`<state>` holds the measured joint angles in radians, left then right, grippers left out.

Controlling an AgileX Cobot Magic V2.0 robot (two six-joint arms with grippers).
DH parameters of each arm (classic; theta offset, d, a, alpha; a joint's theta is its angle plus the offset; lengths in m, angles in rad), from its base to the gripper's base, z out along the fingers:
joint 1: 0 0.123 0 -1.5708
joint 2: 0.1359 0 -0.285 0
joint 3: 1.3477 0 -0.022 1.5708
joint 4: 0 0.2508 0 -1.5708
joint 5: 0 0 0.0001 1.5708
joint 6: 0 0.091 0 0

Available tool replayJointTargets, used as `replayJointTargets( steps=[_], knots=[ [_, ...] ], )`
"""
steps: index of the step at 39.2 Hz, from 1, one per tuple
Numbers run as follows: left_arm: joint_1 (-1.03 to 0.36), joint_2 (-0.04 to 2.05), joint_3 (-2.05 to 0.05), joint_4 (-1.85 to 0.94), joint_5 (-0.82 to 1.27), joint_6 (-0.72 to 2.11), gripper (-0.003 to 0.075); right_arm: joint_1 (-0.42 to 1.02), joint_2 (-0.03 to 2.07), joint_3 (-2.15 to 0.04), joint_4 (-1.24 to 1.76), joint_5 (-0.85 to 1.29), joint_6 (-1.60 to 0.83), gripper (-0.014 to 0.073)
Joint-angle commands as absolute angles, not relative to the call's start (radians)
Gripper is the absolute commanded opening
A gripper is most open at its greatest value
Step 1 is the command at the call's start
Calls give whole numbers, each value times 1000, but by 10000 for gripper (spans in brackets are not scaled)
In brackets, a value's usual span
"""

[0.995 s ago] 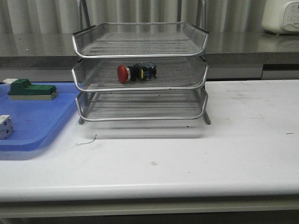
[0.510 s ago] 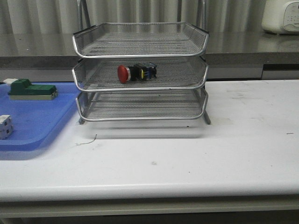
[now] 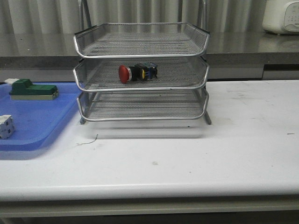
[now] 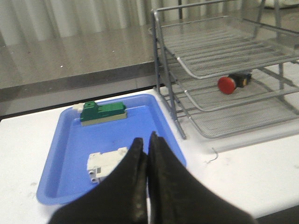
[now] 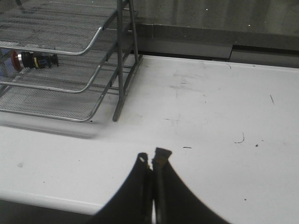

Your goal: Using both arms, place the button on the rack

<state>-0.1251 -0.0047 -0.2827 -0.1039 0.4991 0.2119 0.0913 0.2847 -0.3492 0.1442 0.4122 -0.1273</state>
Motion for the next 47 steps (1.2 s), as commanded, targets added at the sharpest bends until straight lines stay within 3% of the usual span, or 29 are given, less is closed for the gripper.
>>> replayJointTargets(
  steps=[1, 15, 47],
  knots=[
    [-72, -28, -250, -105, 366, 202, -19, 83, 292, -374, 139, 330, -130, -62],
    [27, -28, 19, -105, 60, 202, -19, 83, 292, -374, 139, 330, -130, -62],
    [27, -28, 15, -105, 99, 202, -19, 83, 292, -374, 139, 330, -130, -62]
  ],
)
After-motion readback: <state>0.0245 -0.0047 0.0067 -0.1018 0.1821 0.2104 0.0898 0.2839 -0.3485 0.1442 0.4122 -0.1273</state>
